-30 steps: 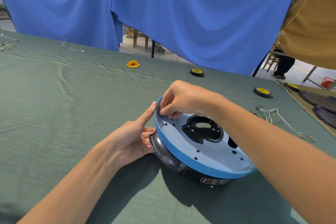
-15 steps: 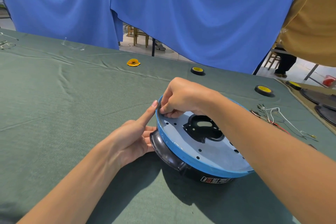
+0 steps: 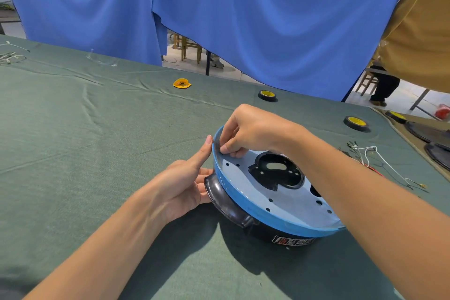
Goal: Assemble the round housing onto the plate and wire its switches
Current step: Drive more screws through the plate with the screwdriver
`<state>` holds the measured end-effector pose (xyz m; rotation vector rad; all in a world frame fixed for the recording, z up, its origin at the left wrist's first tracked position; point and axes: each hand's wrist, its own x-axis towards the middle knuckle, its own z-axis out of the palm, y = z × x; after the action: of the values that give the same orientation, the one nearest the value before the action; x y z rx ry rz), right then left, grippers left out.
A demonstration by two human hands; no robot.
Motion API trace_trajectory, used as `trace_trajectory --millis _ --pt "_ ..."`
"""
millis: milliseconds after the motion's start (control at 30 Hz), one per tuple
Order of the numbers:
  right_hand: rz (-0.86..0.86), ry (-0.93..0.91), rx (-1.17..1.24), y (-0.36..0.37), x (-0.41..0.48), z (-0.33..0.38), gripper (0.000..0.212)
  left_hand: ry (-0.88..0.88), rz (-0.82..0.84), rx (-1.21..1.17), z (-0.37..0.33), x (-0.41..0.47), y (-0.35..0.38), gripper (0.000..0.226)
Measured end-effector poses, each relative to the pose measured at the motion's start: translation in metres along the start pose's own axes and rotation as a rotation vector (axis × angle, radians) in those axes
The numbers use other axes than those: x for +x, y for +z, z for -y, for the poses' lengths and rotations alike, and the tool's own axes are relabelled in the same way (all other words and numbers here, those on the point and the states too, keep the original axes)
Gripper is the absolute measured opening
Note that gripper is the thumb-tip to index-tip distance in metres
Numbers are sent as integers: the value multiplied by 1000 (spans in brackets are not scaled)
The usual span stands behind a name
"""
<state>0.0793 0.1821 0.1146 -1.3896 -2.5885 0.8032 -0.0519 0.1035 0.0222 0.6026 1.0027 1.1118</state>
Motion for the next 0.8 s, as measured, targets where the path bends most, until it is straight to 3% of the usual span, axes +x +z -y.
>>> trace_trajectory --millis 200,433,600,700,800 --pt "-81 -19 -142 5 1 7 8 5 1 -5 0 0 1 61" --pt "-38 -78 -381 0 0 20 15 -8 -12 -22 -1 -1 1 65" --pt "-34 -95 -437 1 0 22 9 -3 -29 -12 -1 0 2 68" --pt "-33 -92 -404 5 0 20 11 16 -20 -18 1 1 1 66" --pt "5 -22 -221 5 3 16 10 39 -5 -25 2 2 -1 62"
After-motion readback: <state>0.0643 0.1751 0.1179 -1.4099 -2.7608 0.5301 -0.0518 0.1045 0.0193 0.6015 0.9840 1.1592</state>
